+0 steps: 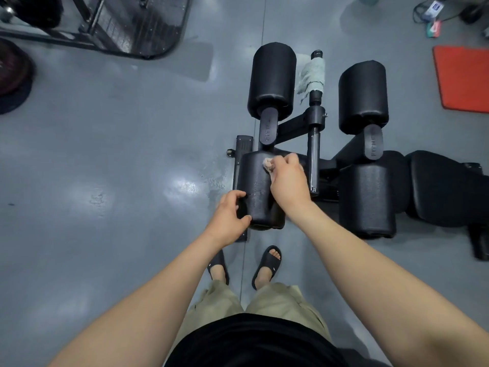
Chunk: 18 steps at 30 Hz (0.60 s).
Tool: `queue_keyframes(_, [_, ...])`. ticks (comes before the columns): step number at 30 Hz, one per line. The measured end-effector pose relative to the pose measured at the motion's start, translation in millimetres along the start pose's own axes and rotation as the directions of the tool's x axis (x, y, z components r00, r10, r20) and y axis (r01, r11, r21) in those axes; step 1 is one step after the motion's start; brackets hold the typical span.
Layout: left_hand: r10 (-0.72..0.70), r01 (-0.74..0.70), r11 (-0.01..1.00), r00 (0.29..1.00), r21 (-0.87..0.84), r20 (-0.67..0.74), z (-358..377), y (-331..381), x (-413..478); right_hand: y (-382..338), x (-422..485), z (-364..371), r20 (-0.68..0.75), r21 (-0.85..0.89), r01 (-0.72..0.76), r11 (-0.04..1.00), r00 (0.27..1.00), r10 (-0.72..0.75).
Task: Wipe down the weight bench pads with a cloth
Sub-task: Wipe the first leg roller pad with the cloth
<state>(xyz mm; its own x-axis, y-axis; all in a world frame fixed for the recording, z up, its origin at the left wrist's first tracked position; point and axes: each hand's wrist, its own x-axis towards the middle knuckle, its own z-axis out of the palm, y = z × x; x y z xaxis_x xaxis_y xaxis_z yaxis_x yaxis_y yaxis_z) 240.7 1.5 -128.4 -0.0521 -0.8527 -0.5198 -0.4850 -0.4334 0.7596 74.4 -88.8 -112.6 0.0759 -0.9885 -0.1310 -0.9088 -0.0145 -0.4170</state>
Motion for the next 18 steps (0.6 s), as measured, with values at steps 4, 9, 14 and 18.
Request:
queue_keyframes(4, [0.057, -0.054, 0.995, 0.997, 0.078, -0.042, 7.4, -4.9, -1.7, 1.9, 30.5, -3.9, 0.004, -0.009, -0.010, 1.000, 1.000, 0.010])
queue_keyframes(9, [0.071, -0.070, 0.997, 0.997, 0.026, -0.038, 6.4, -7.7, 3.5, -0.1, 38.0, -0.3, -0.021, -0.036, 0.127, 0.991, 0.992, -0.128])
queue_keyframes(14, [0.071, -0.071, 0.997, 0.997, 0.025, -0.018, 2.3, -10.5, 8.6, 1.0, 22.3, 5.4, 0.016, -0.027, 0.207, 0.978, 0.978, -0.206])
queue_keyframes(18, [0.057, -0.057, 0.998, 0.998, -0.017, -0.008, 0.3, -9.5, 7.5, 4.7, 4.5, 9.9, 0.061, 0.000, 0.237, 0.972, 0.970, -0.236])
